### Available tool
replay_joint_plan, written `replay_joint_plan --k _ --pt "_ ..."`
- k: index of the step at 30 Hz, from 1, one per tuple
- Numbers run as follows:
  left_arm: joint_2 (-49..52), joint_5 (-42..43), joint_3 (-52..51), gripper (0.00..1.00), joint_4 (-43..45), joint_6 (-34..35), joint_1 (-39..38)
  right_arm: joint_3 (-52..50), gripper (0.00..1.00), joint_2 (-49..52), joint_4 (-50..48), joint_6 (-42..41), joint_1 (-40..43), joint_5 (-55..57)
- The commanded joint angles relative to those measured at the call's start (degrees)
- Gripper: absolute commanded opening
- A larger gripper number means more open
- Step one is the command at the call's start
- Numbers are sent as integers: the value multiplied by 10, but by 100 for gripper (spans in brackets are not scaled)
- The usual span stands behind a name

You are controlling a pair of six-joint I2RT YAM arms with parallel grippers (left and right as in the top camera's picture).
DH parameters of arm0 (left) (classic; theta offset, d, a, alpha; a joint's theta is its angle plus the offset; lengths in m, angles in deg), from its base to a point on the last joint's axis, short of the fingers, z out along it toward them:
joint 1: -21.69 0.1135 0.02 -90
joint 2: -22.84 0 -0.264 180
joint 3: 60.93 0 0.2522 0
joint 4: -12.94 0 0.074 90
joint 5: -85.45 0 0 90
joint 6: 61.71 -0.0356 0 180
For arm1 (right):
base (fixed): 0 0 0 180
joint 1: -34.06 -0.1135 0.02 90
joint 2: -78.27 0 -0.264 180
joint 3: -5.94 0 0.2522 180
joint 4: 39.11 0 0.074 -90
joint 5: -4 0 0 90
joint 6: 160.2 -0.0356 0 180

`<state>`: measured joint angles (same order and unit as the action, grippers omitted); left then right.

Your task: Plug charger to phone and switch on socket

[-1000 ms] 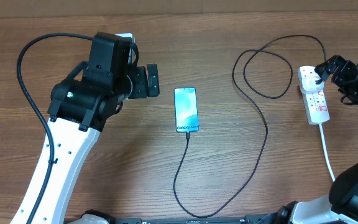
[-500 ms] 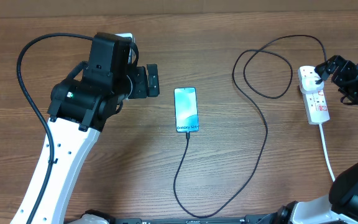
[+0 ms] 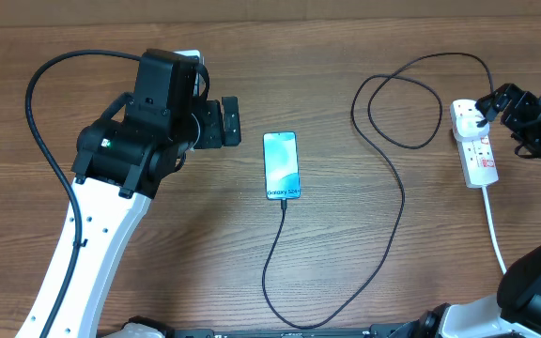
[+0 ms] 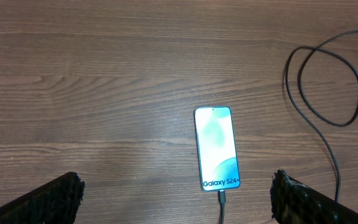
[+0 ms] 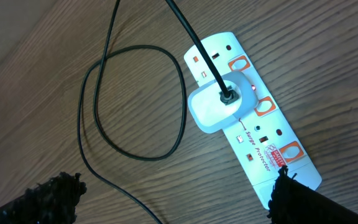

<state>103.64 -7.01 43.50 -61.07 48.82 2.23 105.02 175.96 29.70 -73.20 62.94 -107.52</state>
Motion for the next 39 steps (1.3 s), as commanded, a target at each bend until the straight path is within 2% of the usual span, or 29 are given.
replay_joint_plan --k 1,28,34,39 --pt "2 -9 0 100 1 -13 2 0 100 -3 -3 -2 0 5" --pt "-14 -14 -12 100 3 -13 2 0 100 -3 -3 -2 0 5" --pt "-101 -27 -113 100 76 -13 3 0 100 -3 -3 -2 0 5" --pt "-216 -29 -287 100 222 -13 4 0 100 -3 -3 -2 0 5"
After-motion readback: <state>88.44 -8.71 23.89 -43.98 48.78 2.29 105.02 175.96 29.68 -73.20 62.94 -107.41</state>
